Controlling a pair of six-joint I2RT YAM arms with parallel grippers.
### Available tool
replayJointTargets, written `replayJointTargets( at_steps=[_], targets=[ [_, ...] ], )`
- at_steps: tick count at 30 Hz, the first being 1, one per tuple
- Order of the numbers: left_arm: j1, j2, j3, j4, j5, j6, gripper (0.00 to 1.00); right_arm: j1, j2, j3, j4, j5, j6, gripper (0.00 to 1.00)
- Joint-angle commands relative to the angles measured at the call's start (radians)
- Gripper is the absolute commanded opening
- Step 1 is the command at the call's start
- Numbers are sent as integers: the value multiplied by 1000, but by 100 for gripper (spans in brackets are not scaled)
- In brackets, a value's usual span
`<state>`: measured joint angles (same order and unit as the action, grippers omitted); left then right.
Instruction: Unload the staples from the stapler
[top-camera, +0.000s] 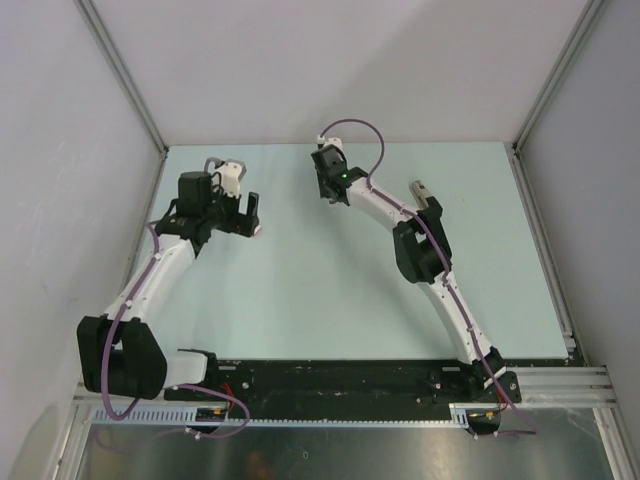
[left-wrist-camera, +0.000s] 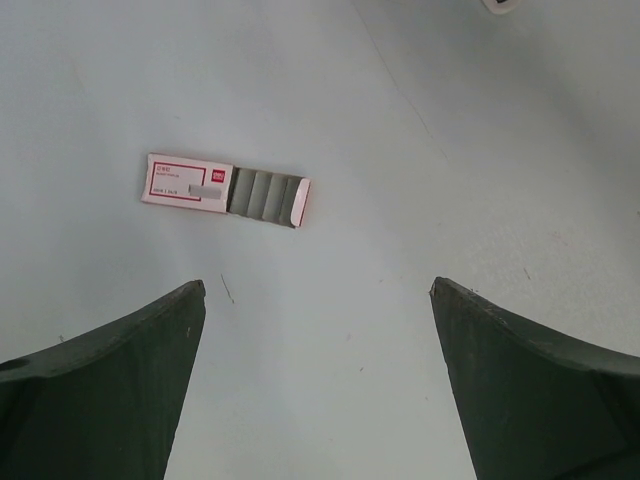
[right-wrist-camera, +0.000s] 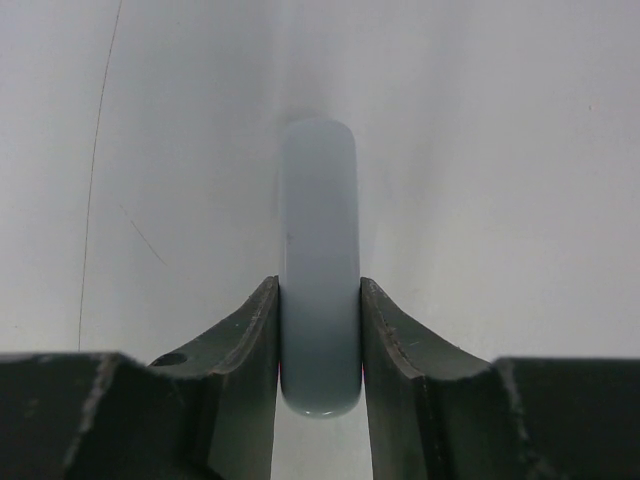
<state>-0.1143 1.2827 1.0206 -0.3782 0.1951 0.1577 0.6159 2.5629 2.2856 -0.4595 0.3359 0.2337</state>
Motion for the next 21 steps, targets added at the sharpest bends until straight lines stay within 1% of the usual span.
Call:
replayJointTargets(
  at_steps=[1, 3, 5, 8, 11, 13, 16, 21],
  targets=[
    [7, -47, -25, 16, 7, 21, 99, 20, -34, 24, -47, 10, 24, 11],
    [7, -65, -37, 15, 12, 33, 99, 36, -82, -27, -42, 7, 46, 7],
    [4, -89, -57, 13, 30, 47, 99, 57, -158, -128, -14, 3, 88, 4],
    [-9, -138, -103, 12, 60, 76, 100, 92, -307, -349, 76, -17, 195, 1],
    [-19, -183, -155, 12, 100, 107, 100, 128, -471, -601, 219, -44, 328, 0],
    [-21, -205, -191, 12, 137, 123, 100, 158, -553, -729, 290, -53, 421, 0],
    [-28, -226, -234, 13, 202, 140, 99, 214, -631, -855, 362, -46, 520, 0],
    [-57, -240, -283, 13, 275, 175, 99, 305, -694, -956, 462, 21, 621, 0]
  ],
)
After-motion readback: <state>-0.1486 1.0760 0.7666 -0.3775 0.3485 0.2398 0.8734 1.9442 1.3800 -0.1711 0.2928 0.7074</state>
